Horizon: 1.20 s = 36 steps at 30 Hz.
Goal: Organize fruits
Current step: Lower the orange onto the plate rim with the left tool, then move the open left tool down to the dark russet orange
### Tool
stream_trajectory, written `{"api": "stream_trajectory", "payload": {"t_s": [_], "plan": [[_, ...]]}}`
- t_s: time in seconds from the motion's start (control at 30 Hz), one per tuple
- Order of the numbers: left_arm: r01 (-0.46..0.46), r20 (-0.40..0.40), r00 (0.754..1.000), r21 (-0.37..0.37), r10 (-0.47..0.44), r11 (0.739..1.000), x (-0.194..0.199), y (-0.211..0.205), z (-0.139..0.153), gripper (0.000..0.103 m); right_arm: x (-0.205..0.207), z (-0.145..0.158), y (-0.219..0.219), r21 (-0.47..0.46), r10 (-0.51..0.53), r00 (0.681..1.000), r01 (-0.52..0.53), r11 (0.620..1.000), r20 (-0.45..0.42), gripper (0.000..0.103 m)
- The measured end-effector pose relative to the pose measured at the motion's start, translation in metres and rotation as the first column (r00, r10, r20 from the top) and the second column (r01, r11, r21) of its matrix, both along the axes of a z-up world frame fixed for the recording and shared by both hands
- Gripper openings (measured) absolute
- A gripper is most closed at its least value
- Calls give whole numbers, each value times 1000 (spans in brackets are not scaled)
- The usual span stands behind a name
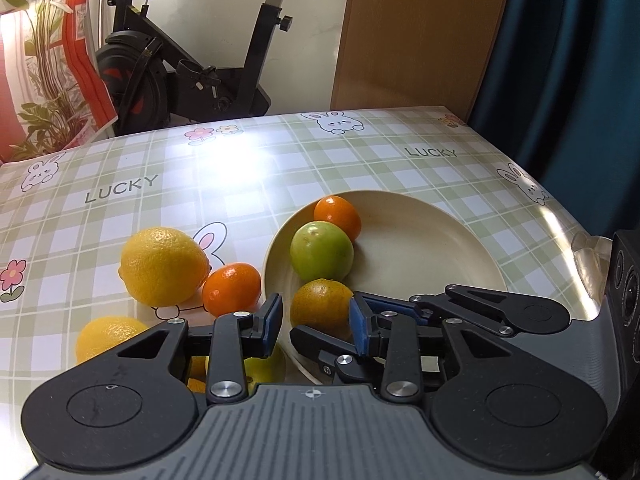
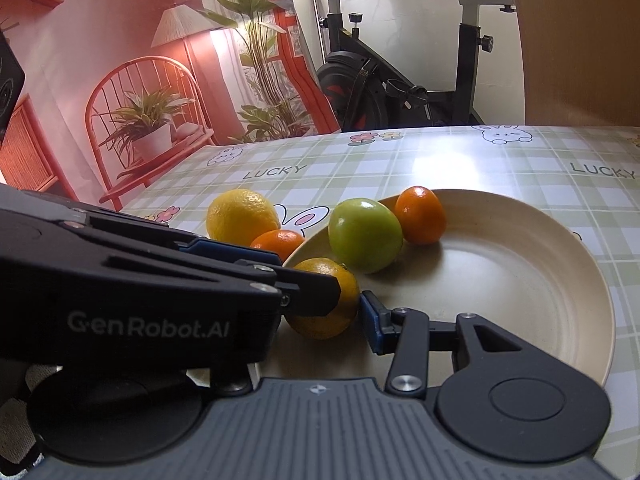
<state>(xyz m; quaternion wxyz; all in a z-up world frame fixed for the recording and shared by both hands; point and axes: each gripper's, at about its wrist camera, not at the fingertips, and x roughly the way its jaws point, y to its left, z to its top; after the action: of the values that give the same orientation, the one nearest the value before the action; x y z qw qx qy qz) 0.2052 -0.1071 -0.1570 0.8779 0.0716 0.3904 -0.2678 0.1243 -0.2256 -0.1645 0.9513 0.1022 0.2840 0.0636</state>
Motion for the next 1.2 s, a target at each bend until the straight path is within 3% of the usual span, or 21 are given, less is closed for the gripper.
{"api": "stream_trajectory", "payload": {"t_s": [0.3, 0.47, 0.73, 0.87, 1.0, 1.2], "plan": [[-119, 28, 992, -129, 124, 984, -15, 35, 25, 39, -30, 9, 9, -57, -55, 991, 62, 996, 121, 46], [-204, 30, 977, -160, 211, 966, -26, 72, 37, 39, -38, 21, 20, -67, -5, 985, 17, 998, 170, 46], [-293, 7, 955, -135, 296, 947, -32, 123, 39, 39, -33, 19, 25, -19, 55, 991, -53, 998, 120, 46], [-280, 9, 959, -138, 284, 950, -32, 135, 42, 39, -31, 18, 26, 20, 89, 992, -91, 996, 89, 46], [-270, 26, 961, -122, 275, 955, -34, 142, 40, 39, -29, 18, 34, 12, 121, 991, -122, 992, 64, 46], [-288, -7, 957, -157, 290, 945, -35, 153, 29, 39, -27, 19, 47, -26, 159, 986, -158, 987, 48, 46]]}}
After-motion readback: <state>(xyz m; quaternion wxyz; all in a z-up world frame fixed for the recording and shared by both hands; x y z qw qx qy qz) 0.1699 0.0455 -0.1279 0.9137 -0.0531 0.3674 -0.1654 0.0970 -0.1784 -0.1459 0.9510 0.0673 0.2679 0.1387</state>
